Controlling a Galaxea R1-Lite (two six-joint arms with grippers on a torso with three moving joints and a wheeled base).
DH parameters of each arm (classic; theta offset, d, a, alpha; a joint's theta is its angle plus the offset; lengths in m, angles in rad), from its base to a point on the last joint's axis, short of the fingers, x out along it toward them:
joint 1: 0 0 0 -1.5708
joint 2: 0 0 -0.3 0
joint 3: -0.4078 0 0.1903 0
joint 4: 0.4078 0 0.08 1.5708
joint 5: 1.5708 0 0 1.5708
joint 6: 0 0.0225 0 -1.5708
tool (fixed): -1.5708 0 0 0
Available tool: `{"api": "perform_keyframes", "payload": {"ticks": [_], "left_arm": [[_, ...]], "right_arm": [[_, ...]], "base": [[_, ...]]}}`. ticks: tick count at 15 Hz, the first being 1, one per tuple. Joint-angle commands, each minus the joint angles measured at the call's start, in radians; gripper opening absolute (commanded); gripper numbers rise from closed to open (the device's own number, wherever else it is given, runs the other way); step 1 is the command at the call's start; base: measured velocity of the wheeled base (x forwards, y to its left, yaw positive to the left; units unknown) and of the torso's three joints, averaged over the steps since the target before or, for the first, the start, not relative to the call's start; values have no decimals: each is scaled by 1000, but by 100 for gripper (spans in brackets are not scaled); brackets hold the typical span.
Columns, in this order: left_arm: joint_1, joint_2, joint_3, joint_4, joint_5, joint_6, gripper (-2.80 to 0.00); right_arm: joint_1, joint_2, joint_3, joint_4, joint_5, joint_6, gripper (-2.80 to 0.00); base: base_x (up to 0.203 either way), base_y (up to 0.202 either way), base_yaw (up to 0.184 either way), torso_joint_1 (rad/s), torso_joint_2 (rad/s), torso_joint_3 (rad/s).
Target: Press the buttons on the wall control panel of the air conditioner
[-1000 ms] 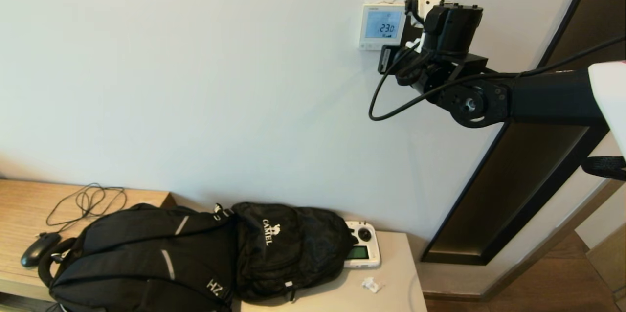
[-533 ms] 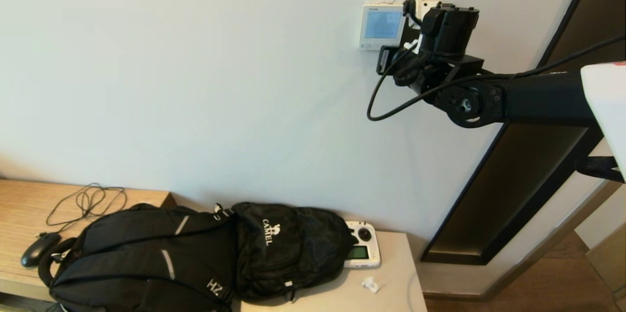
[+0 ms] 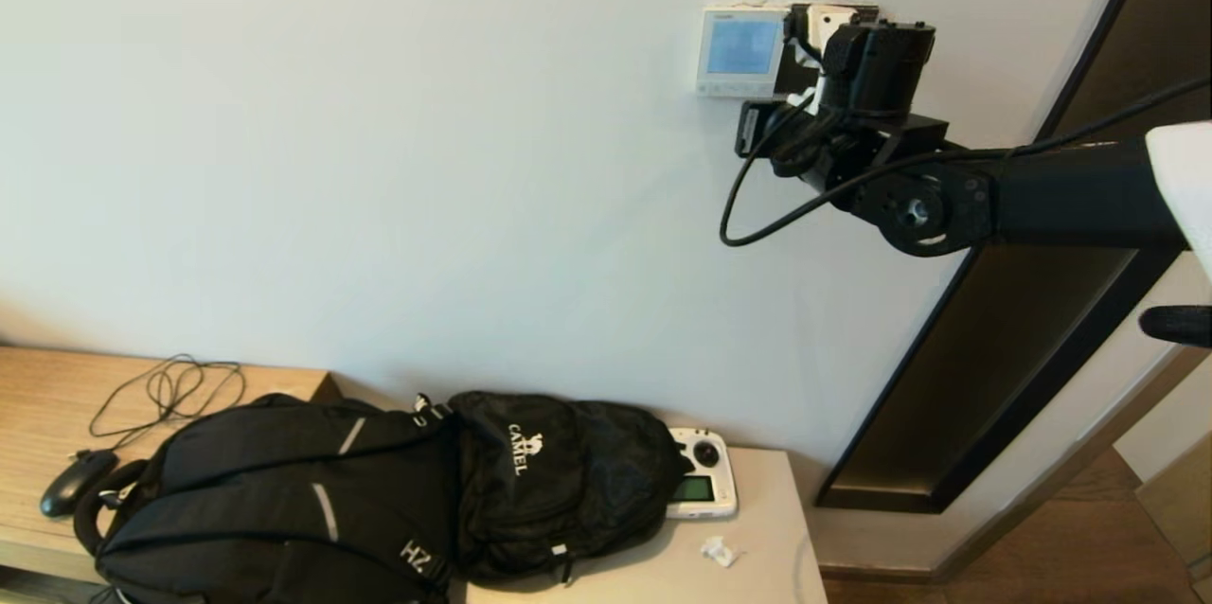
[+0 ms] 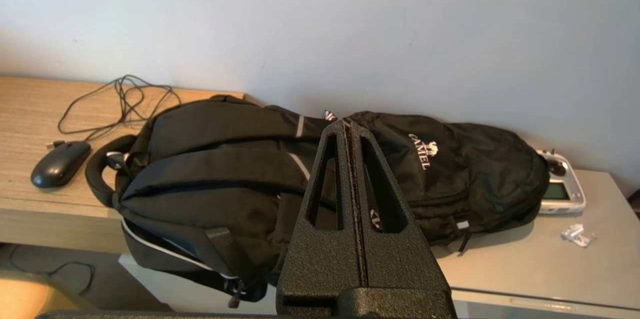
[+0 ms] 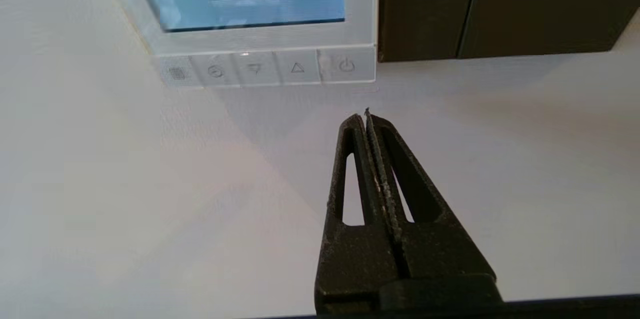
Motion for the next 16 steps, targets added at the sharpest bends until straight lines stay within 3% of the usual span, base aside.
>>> {"api": "perform_keyframes", "payload": {"ticks": [1,5,10,16], "left_arm": [[0,-2,0,0,0,0,-280],[0,0,0,0,0,0,-280],[0,-2,0,0,0,0,-280],[0,-2,0,0,0,0,-280]], "right_arm": [[5,-88,56,-3,1,-2,-280],[6,-326,260,-1,8,-3,-280],[-11,-738,633,85,14,-20,-280],[-199,-1233,1059,262,164,-30,-280]], "base": [[0,0,0,0,0,0],[0,0,0,0,0,0],[0,0,0,0,0,0],[0,0,0,0,0,0]]}}
